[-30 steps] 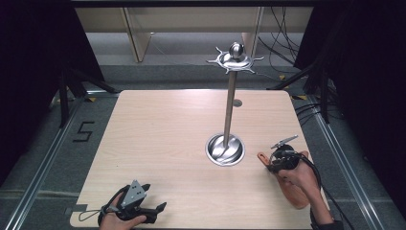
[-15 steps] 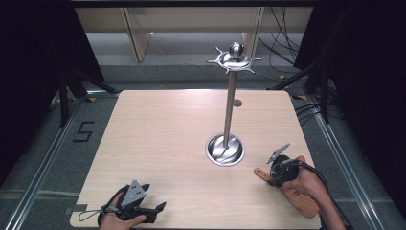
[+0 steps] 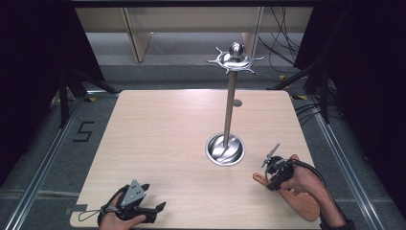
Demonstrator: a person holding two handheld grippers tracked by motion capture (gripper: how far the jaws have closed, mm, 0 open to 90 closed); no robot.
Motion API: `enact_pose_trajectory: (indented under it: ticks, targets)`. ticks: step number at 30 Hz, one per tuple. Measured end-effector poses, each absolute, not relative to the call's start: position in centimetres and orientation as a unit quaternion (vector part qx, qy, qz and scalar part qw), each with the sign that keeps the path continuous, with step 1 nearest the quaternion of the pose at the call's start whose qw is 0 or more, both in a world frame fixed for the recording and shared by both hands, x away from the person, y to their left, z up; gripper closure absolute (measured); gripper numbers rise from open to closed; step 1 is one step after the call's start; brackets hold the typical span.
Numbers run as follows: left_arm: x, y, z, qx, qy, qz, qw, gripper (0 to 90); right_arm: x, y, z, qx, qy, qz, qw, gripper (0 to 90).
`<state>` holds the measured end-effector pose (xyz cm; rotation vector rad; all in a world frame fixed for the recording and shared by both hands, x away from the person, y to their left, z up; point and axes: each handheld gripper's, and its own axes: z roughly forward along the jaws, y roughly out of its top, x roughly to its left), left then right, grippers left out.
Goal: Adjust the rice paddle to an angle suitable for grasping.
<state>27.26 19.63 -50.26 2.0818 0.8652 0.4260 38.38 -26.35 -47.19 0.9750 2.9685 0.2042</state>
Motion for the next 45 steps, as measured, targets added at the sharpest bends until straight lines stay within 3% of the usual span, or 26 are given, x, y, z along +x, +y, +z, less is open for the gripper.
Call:
enact_pose_trajectory:
  ticks: [18, 20, 22, 45]
  targets:
    - [27.2, 19.6, -50.2, 0.823, 0.354, 0.167, 0.412, 14.9, 38.5, -24.8, -47.2, 0.286, 0.958, 0.010, 0.013, 66.6]
    - [27.5, 19.8, -50.1, 0.830, 0.332, 0.180, 0.411, 14.9, 38.6, -24.9, -47.3, 0.279, 0.960, 0.014, 0.013, 66.6]
    - [27.2, 19.6, -50.3, 0.823, 0.353, 0.167, 0.413, 14.9, 38.3, -24.8, -47.2, 0.293, 0.956, 0.012, 0.011, 66.7]
    - [27.4, 19.7, -50.2, 0.823, 0.344, 0.176, 0.417, 14.9, 36.3, -29.5, -41.4, 0.318, 0.920, 0.212, 0.089, 66.9]
